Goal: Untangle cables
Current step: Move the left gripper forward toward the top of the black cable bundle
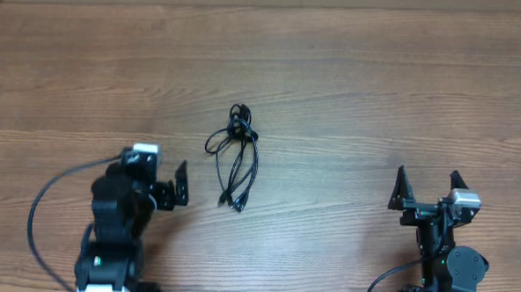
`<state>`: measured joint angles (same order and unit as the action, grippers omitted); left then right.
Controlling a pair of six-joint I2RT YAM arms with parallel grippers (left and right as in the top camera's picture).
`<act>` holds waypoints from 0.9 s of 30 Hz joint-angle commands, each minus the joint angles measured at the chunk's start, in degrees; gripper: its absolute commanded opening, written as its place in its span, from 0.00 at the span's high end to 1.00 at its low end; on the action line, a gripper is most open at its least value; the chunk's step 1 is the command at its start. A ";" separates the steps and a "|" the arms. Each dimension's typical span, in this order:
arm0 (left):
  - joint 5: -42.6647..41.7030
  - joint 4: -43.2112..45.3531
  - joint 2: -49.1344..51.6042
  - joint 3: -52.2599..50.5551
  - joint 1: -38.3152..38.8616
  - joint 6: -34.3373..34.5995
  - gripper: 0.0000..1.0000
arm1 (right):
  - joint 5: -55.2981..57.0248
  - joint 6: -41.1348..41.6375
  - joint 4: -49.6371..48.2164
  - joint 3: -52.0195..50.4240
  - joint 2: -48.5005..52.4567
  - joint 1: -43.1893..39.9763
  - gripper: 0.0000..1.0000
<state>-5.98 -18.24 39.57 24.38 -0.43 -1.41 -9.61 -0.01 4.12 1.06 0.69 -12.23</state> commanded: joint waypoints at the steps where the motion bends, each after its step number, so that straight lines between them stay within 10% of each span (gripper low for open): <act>1: -2.01 -1.77 9.90 6.62 -0.28 -1.86 0.01 | 0.61 0.17 -0.15 -0.61 -0.52 0.39 0.00; 14: -0.87 -11.98 35.32 21.86 4.00 -4.04 0.01 | 0.61 0.17 -0.15 -0.61 -0.52 0.39 0.00; 27: -0.90 -12.70 37.94 22.38 4.96 -4.37 0.00 | 0.61 0.17 -0.15 -0.61 -0.52 0.39 0.00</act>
<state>-6.87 -30.59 77.01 45.17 4.16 -4.71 -9.63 0.01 4.19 1.06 0.69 -12.23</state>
